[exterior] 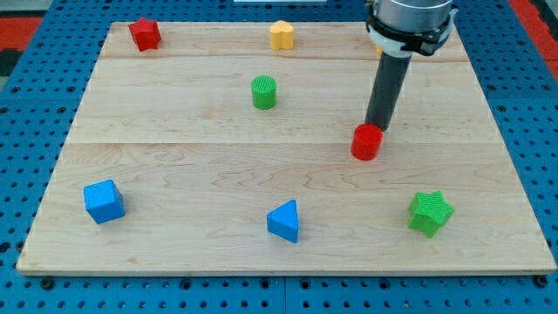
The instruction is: Slightly move the blue triangle towards the blue cube
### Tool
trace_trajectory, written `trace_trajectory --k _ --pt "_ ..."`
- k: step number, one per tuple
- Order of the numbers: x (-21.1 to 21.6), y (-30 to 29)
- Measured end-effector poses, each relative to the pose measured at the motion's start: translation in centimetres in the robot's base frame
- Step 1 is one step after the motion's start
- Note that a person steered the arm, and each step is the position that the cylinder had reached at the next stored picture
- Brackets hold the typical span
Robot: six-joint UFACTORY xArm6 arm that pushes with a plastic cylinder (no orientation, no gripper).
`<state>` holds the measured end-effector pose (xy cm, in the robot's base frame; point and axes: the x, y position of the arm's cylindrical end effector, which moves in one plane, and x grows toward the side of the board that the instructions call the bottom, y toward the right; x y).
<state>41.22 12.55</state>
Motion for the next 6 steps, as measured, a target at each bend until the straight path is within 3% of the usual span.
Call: trace_trajectory --k 1,2,4,6 --pt "-0.5 -2.1" --pt "2.9 -7.6" --pt "13.2 -8.5" --pt "15.2 -7.0"
